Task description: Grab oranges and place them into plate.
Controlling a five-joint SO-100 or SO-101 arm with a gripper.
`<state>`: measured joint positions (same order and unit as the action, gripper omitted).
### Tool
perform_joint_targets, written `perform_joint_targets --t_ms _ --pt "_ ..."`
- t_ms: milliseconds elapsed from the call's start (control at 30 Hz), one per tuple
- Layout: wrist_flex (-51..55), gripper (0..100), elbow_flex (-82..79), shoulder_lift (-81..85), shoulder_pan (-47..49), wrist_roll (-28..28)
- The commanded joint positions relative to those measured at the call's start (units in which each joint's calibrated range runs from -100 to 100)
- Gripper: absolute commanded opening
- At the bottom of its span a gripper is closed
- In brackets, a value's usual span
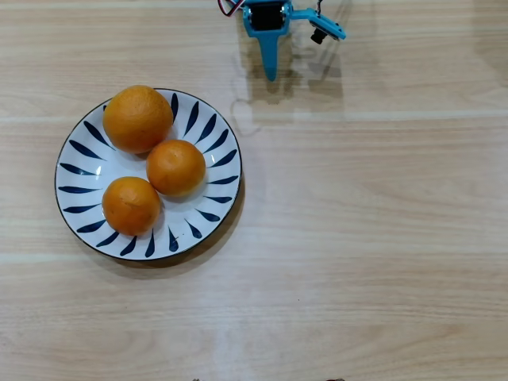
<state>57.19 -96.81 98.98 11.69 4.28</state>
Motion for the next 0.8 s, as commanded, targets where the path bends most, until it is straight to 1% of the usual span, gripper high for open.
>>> perform_joint_targets --t_ms 0,100,767 --pt "-0.3 2 -0.6 0.4 3.1 -0.2" --pt "-0.3 2 -0.8 0.4 4.3 -0.4" --pt "-0.3 2 -0.8 0.4 4.0 -0.2"
